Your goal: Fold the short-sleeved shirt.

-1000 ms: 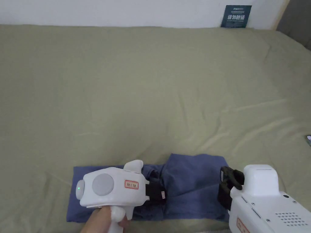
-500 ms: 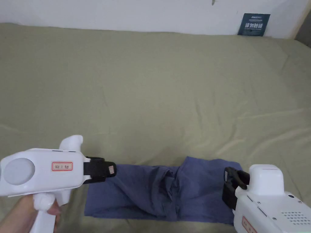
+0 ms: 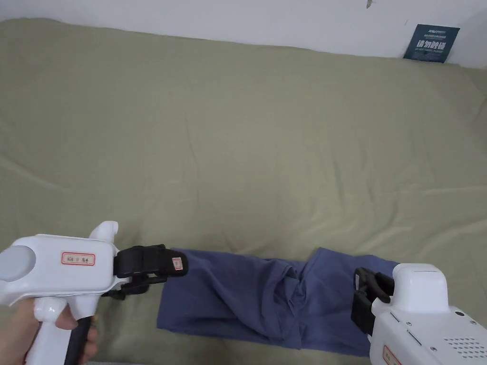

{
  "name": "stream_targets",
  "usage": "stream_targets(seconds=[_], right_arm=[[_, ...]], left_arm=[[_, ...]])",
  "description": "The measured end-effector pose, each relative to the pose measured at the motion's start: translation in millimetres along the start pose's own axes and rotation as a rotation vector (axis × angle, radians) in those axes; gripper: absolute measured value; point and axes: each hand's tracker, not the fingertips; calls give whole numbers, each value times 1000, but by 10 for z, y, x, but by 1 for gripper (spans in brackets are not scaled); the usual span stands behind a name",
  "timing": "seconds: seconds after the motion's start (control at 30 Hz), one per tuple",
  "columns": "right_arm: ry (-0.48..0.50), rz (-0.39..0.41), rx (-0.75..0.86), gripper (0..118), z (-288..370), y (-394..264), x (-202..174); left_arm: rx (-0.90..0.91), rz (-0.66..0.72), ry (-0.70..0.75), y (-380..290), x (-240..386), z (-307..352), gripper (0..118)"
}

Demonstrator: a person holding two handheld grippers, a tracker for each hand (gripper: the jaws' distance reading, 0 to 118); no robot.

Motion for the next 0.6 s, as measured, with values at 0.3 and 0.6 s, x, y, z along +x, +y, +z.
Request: stream_targets(seconds=[0.3, 0.6], right_arm=[[-19, -7, -8, 1, 31, 6, 94], [-16, -4, 45, 1, 162, 125, 164]], left_arm=[[-2, 8, 41, 6, 258, -319, 12], [125, 59, 79, -88, 515, 439, 12]])
